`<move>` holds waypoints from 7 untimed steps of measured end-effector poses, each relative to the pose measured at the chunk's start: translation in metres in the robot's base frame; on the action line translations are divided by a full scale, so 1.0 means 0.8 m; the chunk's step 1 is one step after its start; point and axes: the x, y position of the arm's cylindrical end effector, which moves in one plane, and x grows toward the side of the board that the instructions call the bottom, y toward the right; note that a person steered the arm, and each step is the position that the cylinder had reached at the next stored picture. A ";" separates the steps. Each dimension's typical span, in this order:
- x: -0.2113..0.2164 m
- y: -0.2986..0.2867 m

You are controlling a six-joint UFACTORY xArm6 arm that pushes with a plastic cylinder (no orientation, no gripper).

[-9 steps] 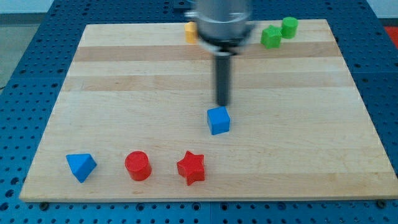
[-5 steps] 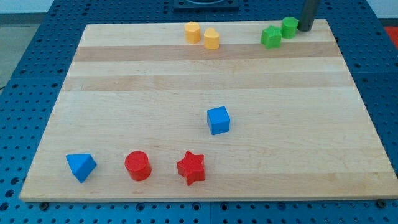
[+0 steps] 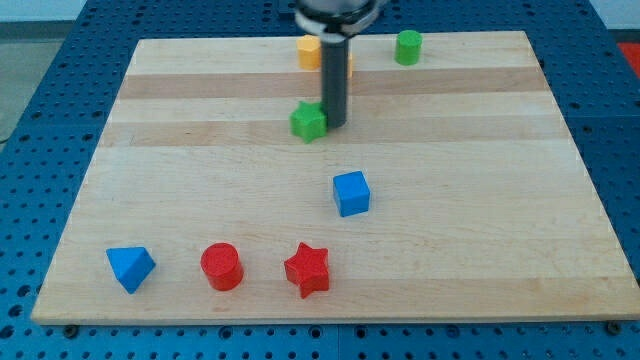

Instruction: Slide green circle to the yellow heart

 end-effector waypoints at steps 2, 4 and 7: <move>0.068 0.071; 0.136 0.134; 0.123 0.126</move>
